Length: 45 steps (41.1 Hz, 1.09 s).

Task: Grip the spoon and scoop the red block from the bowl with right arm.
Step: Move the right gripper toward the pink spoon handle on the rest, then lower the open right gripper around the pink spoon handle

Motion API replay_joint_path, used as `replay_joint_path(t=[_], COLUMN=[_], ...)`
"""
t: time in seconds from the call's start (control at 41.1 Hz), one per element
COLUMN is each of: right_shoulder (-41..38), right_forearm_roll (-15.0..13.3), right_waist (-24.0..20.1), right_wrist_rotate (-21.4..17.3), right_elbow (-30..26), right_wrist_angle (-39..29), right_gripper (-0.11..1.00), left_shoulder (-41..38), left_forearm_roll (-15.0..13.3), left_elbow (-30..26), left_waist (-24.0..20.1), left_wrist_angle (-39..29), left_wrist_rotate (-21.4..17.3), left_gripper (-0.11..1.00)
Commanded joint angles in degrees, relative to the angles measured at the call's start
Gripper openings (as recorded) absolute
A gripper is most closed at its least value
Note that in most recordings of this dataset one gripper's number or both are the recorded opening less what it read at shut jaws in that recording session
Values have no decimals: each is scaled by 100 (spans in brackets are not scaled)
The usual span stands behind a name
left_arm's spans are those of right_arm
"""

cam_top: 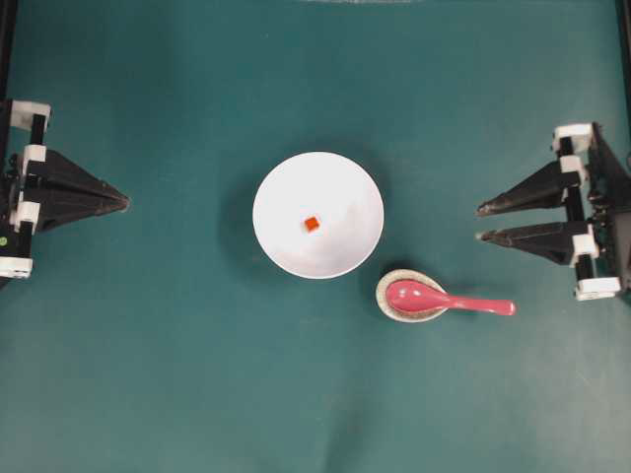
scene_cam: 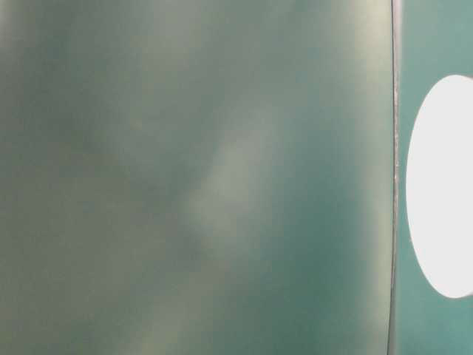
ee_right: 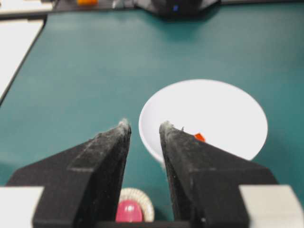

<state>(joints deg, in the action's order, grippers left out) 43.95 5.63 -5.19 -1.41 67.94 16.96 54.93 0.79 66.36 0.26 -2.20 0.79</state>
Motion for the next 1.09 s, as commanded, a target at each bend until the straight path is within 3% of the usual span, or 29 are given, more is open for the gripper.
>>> replay_joint_path(t=[0.0, 0.632, 0.802, 1.069], right_shoulder=[-141, -589, -844, -1591], right_forearm_roll=[149, 1125, 1617, 2364], right_waist=[-141, -1090, -1459, -2417], right_wrist_rotate=[9, 9, 18, 18], right_elbow=[26, 905, 1099, 1143], right_wrist_angle=[308, 1714, 2250, 3234], right_gripper=[40, 40, 40, 40], left_shoulder=[-35, -35, -35, -35], left_forearm_roll=[18, 18, 18, 18], left_elbow=[-149, -149, -149, -149], left_waist=[18, 18, 9, 18], left_wrist_angle=[-105, -633, -624, -615], left_wrist_rotate=[9, 9, 9, 9], left_gripper=[0, 0, 0, 0])
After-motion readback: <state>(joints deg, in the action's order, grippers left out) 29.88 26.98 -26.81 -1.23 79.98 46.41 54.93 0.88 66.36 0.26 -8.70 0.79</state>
